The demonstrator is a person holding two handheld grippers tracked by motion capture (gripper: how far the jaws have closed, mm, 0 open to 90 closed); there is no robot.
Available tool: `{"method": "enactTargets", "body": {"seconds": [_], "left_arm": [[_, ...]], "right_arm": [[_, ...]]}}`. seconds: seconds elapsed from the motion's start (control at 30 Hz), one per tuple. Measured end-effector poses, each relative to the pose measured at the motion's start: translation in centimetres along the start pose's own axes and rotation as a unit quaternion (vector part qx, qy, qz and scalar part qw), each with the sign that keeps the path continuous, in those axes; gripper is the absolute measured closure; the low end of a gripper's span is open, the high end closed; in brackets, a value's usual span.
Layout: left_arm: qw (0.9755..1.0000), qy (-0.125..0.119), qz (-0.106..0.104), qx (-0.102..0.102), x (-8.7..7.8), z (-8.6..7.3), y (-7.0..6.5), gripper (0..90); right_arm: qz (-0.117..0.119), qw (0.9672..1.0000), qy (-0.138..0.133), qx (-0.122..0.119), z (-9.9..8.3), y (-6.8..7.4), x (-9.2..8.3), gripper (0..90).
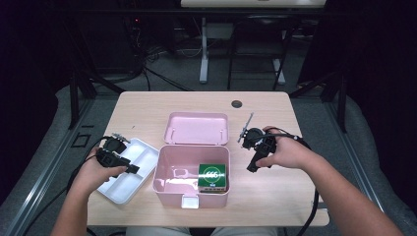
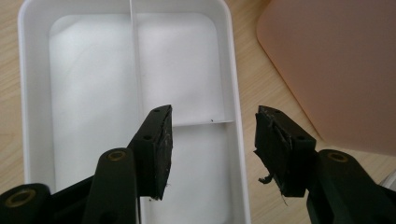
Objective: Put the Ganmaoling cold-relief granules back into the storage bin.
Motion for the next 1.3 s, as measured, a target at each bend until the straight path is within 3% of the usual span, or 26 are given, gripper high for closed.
{"method": "enactTargets", "body": {"seconds": [0.13,0.27,0.37,0.43,0.5,0.53,0.63,0.83,0.87,0.97,1.2,1.3], "left_arm": [[0.9998,-0.005,0.018,0.004,0.0,0.1,0.4,46.0],[0.9994,-0.008,0.033,-0.001,0.3,0.0,1.0,45.5],[0.9996,-0.001,0.028,-0.005,0.7,-0.1,1.1,47.1],[0.9994,-0.001,0.031,-0.012,0.8,-0.1,1.2,47.1],[0.9993,-0.005,0.036,-0.004,0.9,0.0,1.4,46.8],[0.9994,-0.004,0.033,-0.006,0.9,-0.1,1.4,47.2],[0.9998,0.007,0.021,0.0,1.2,-0.4,1.2,48.4],[0.9993,0.015,0.032,0.009,0.6,-0.5,1.6,50.5],[0.9993,0.019,0.031,0.009,0.4,-0.5,1.6,51.5],[0.9992,0.024,0.028,0.015,0.0,-0.4,1.9,52.9],[0.9986,0.043,0.03,0.013,-0.5,-0.6,2.6,57.7],[0.9982,0.048,0.034,0.009,-0.5,-0.7,3.0,58.9]], "right_arm": [[-0.031,0.9983,-0.029,0.041,-0.6,-0.3,1.4,22.0],[-0.058,0.9929,-0.056,0.088,-1.2,-0.3,2.7,22.2],[-0.065,0.9847,-0.085,0.138,-1.6,-0.4,3.7,22.2],[-0.057,0.9764,-0.114,0.174,-1.8,-0.3,4.2,22.2],[-0.054,0.9677,-0.143,0.201,-2.1,-0.3,4.6,22.2],[-0.052,0.9617,-0.16,0.217,-2.2,-0.2,4.9,22.4],[-0.057,0.952,-0.185,0.237,-2.5,0.0,5.4,24.1],[-0.08,0.9423,-0.2,0.256,-3.7,-0.1,6.3,28.1],[-0.085,0.9415,-0.198,0.259,-3.8,0.0,6.4,29.7],[-0.087,0.9453,-0.193,0.248,-4.2,0.3,6.7,35.4],[-0.103,0.9427,-0.202,0.245,-4.4,0.3,6.7,34.4],[-0.096,0.9406,-0.209,0.25,-4.3,0.4,6.9,37.5]]}}
Point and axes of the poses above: each handheld gripper's, and its own axes: x roughly forward along the jaws, z roughly out of its top, y roughly to its left, the point moved 8 cm from there along x, roughly forward along the jaws, and after that the axes turned 8 degrees about -x, right-handed, at the moved point
